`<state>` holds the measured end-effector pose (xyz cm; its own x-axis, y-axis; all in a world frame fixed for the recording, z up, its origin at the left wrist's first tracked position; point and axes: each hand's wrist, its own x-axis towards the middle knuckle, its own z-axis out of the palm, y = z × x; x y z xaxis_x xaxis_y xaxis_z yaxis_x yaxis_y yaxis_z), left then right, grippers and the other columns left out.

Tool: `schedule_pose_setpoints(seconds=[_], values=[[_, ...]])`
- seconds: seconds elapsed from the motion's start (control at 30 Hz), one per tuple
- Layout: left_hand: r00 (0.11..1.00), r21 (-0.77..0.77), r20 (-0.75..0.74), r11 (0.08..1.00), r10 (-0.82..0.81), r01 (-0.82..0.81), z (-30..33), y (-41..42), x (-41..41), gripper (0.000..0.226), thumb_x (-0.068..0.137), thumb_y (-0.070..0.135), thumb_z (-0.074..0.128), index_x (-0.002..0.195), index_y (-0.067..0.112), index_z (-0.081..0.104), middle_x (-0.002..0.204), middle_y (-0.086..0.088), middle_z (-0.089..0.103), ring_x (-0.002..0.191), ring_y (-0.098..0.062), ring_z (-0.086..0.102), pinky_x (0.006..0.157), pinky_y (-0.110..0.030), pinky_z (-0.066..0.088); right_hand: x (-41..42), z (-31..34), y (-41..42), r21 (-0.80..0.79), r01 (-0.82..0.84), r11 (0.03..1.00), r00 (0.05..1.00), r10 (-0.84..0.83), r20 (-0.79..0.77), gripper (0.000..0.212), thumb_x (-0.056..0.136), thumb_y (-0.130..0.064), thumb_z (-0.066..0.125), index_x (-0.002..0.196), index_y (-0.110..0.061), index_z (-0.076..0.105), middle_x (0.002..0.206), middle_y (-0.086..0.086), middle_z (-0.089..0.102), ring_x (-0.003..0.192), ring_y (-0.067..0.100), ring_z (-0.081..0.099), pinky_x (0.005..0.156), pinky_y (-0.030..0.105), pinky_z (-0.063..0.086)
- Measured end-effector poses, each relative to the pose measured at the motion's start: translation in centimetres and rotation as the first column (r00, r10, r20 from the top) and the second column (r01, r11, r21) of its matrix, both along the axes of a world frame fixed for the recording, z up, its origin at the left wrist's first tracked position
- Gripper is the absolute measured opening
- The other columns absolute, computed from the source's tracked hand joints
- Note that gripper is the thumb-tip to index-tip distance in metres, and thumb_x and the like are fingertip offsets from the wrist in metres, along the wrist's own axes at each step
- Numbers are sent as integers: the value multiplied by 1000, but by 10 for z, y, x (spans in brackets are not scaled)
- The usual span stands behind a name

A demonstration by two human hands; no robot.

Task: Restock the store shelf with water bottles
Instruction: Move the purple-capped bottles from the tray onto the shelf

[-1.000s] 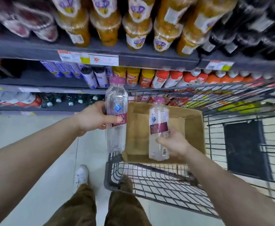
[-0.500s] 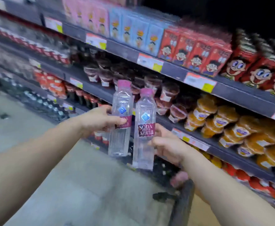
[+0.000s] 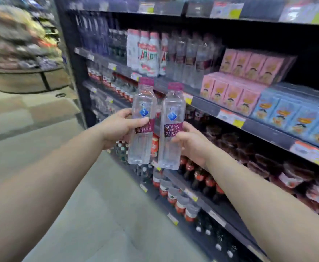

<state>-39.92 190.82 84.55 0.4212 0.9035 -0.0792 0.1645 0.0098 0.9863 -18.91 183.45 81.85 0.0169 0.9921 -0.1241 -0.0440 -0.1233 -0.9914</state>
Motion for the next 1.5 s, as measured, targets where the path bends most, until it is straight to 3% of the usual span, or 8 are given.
schedule_pose_setpoints(seconds=[0.2, 0.3, 0.53, 0.67, 0.93, 1.07, 1.2, 1.5], values=[[990, 106, 66, 986, 123, -130, 23, 87, -1, 25, 80, 40, 74, 91, 20, 63, 59, 14, 61, 46, -3, 49, 50, -23, 34, 0, 32, 105, 127, 34, 991, 998, -40, 42, 54, 67, -20, 74, 117, -21, 55, 115, 4, 67, 104, 25, 65, 88, 47, 51], [973, 144, 124, 967, 195, -212, 33, 131, 2, 66, 58, 58, 83, 107, 20, 63, 86, 5, 68, 65, -11, 57, 53, -25, 39, 8, 47, 151, 186, 61, 981, 995, -74, 63, 59, 67, -27, 75, 121, -20, 53, 118, 3, 64, 109, 25, 62, 91, 47, 49], [961, 192, 208, 956, 183, -224, 61, 223, 23, 40, 77, 40, 78, 111, 24, 65, 93, 4, 70, 61, -9, 53, 60, -25, 38, 41, 88, 237, 332, 111, 937, 940, -207, 272, 42, 69, -32, 79, 106, -24, 61, 107, -2, 68, 105, 21, 63, 98, 45, 47], [969, 183, 207, 968, 135, -174, 67, 265, 36, 55, 60, 52, 85, 108, 34, 65, 114, 2, 70, 102, -15, 66, 87, -38, 52, 58, 99, 265, 400, 133, 907, 903, -277, 328, 25, 81, -25, 76, 96, -29, 56, 100, -3, 65, 97, 17, 62, 84, 30, 48], [982, 206, 185, 978, -44, 5, 65, 348, 69, 45, 75, 42, 79, 116, 29, 63, 118, -2, 68, 97, -16, 65, 67, -28, 47, 79, 90, 311, 402, 371, 837, 814, -502, 294, 41, 77, -32, 79, 110, -35, 53, 108, -7, 67, 100, 13, 64, 92, 40, 53], [972, 225, 146, 963, -183, 148, 62, 398, 74, 72, 50, 61, 82, 115, 35, 65, 125, 0, 64, 113, -18, 63, 97, -46, 51, 71, 94, 331, 431, 471, 769, 738, -612, 285, 40, 84, -22, 74, 111, -37, 50, 104, -7, 67, 80, 7, 61, 66, 22, 47], [951, 251, 119, 935, -286, 250, 53, 442, 67, 89, 37, 73, 84, 116, 37, 65, 126, 1, 64, 115, -17, 61, 99, -47, 50, 50, 90, 358, 427, 548, 720, 615, -692, 378, 49, 85, -20, 73, 124, -32, 47, 109, -23, 57, 105, 6, 59, 89, 24, 47], [894, 226, 88, 883, -438, 411, 39, 481, 46, 25, 78, 34, 78, 101, 33, 68, 109, 2, 71, 102, -15, 64, 77, -28, 48, 18, 78, 400, 318, 718, 620, 451, -761, 466, 77, 90, -35, 65, 153, -31, 20, 153, -5, 35, 138, 18, 37, 107, 32, 39]])
